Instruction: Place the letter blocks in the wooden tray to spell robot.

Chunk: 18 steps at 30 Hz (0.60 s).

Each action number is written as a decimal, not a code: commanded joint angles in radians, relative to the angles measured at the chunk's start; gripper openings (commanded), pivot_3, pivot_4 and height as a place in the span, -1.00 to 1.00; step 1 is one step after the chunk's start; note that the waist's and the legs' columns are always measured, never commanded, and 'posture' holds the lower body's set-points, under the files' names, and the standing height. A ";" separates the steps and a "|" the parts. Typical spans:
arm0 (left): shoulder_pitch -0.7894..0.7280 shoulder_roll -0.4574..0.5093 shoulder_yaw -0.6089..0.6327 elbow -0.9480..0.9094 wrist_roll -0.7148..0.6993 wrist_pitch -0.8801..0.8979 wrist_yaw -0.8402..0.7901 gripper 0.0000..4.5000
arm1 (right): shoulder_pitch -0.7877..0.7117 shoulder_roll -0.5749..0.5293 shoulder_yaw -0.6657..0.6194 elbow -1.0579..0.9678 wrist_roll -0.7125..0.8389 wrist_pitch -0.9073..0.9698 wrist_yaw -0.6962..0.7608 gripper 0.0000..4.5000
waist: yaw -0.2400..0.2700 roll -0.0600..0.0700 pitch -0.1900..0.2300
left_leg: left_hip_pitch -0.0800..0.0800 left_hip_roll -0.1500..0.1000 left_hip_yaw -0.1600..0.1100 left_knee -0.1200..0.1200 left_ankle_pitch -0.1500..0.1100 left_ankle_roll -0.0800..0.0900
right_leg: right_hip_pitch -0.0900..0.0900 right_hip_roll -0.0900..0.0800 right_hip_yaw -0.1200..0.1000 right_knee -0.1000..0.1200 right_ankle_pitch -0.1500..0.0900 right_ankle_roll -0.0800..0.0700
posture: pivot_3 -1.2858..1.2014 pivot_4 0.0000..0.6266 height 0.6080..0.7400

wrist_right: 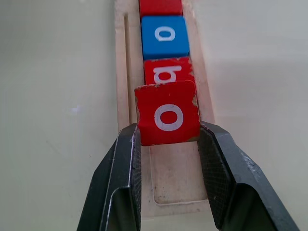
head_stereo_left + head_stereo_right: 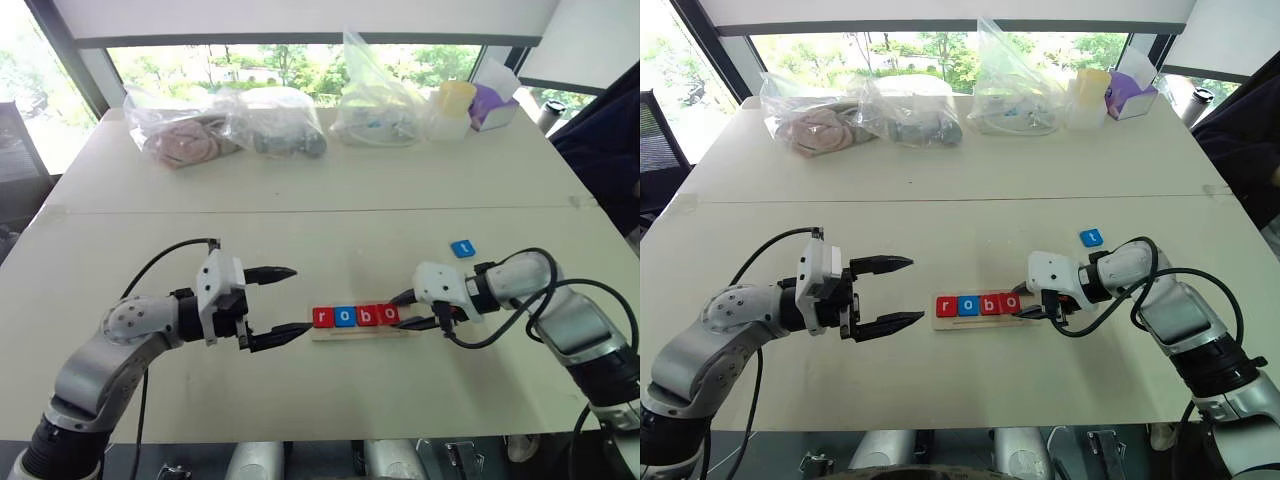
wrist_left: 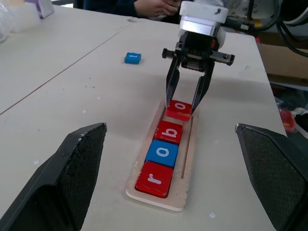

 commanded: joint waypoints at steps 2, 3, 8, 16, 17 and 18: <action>0.017 0.005 0.031 -0.051 -0.020 -0.002 0.015 1.00 | -0.031 0.004 -0.001 0.015 -0.012 -0.031 0.019 -0.51 | 0.000 0.000 0.000 | 0.000 0.000 0.000 0.000 0.000 0.000 | 0.000 0.000 0.000 0.000 0.000 0.000 | 0.03 -0.52 1.00; 0.021 0.004 0.032 -0.054 -0.020 -0.002 0.018 1.00 | -0.034 0.003 -0.002 0.018 -0.012 -0.031 0.023 -0.51 | 0.000 0.000 0.000 | 0.000 0.000 0.000 0.000 0.000 0.000 | 0.000 0.001 0.000 0.000 0.000 0.000 | 0.03 -0.52 1.00; 0.025 0.002 0.030 -0.061 -0.020 -0.001 0.030 1.00 | -0.038 -0.001 0.002 0.029 -0.024 -0.039 0.033 -0.51 | 0.000 0.000 0.000 | 0.000 0.001 -0.001 0.000 0.000 0.000 | 0.000 0.001 0.000 0.000 0.000 0.000 | 0.03 -0.52 1.00; 0.021 0.000 0.028 -0.056 -0.017 -0.008 0.039 1.00 | -0.041 0.010 0.015 0.027 -0.042 -0.012 0.027 -0.51 | 0.000 0.000 0.000 | 0.000 0.001 0.000 0.000 0.000 0.000 | 0.000 0.001 0.000 0.000 0.000 0.000 | 0.03 -0.52 1.00; 0.020 0.000 0.027 -0.055 -0.017 -0.008 0.040 1.00 | -0.042 0.011 0.017 0.026 -0.044 -0.012 0.028 -0.51 | 0.000 0.000 0.000 | 0.000 0.001 -0.001 0.000 0.000 0.000 | 0.000 0.001 0.000 0.000 0.000 0.000 | 0.03 -0.52 1.00; 0.019 0.000 0.027 -0.055 -0.017 -0.008 0.041 1.00 | -0.043 0.012 0.019 0.026 -0.045 -0.011 0.029 -0.51 | 0.000 0.000 0.000 | 0.000 0.000 0.000 0.000 0.000 0.000 | 0.000 0.001 0.000 0.000 0.000 0.000 | 0.03 -0.52 1.00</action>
